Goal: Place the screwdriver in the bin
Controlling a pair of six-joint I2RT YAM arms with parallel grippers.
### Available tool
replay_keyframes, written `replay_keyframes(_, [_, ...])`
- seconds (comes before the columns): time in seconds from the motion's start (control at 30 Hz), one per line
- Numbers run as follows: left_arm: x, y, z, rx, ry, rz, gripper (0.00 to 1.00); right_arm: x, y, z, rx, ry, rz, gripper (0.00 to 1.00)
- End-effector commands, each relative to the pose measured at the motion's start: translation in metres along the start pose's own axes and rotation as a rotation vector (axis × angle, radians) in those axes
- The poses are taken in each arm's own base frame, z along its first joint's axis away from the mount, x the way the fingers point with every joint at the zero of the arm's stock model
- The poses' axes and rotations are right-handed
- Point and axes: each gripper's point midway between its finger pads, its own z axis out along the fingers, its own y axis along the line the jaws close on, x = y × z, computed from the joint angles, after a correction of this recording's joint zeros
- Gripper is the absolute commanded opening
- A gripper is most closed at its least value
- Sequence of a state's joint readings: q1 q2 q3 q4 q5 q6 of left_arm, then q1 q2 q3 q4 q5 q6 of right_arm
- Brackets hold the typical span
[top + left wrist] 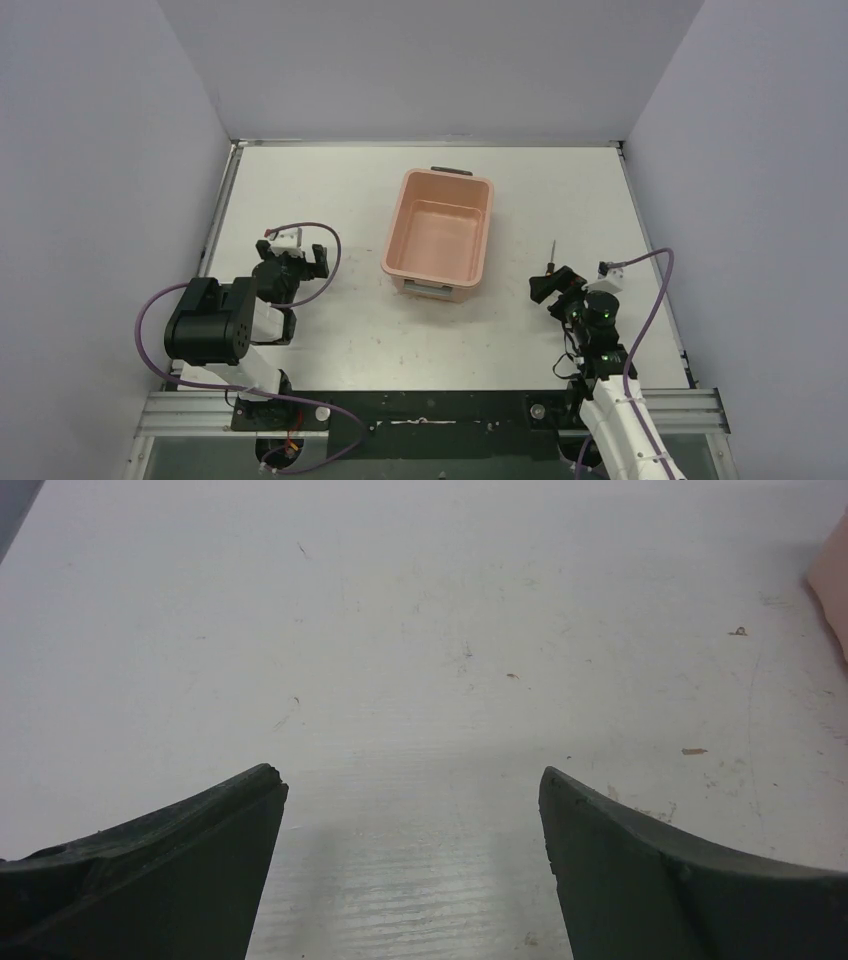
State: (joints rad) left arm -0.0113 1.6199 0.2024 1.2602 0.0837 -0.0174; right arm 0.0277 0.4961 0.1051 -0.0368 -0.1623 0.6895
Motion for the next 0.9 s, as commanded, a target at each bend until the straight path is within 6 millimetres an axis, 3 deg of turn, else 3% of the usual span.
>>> replay_keyframes(0.0, [-0.015,0.0,0.006,0.01,-0.055,0.003,0.97,-0.014,0.017,-0.001,-0.057,-0.031,0.013,1.0])
replay_keyframes(0.2, [-0.016,0.0,0.006,0.01,-0.057,0.004,0.97,-0.044,0.055,-0.01,-0.202,-0.106,-0.022,1.0])
replay_keyframes(0.3, [-0.016,0.0,0.006,0.011,-0.057,0.005,0.97,-0.07,0.059,-0.018,-0.156,-0.177,0.063,1.0])
replay_keyframes(0.47, [-0.016,-0.001,0.006,0.012,-0.055,0.006,0.97,-0.119,0.113,-0.041,-0.341,-0.299,-0.083,1.0])
replay_keyframes(0.53, [-0.016,0.0,0.005,0.01,-0.054,0.006,0.97,-0.137,0.123,-0.039,-0.309,-0.281,-0.149,1.0])
replay_keyframes(0.63, [-0.016,0.0,0.006,0.01,-0.053,0.006,0.97,-0.149,0.116,-0.016,-0.155,-0.145,-0.228,1.0])
replay_keyframes(0.7, [-0.016,0.0,0.006,0.011,-0.054,0.007,0.97,-0.15,0.099,0.004,-0.009,-0.033,-0.263,1.0])
replay_keyframes(0.87, [-0.015,0.0,0.006,0.011,-0.051,0.009,0.97,-0.131,0.035,0.035,0.484,0.211,-0.393,1.0])
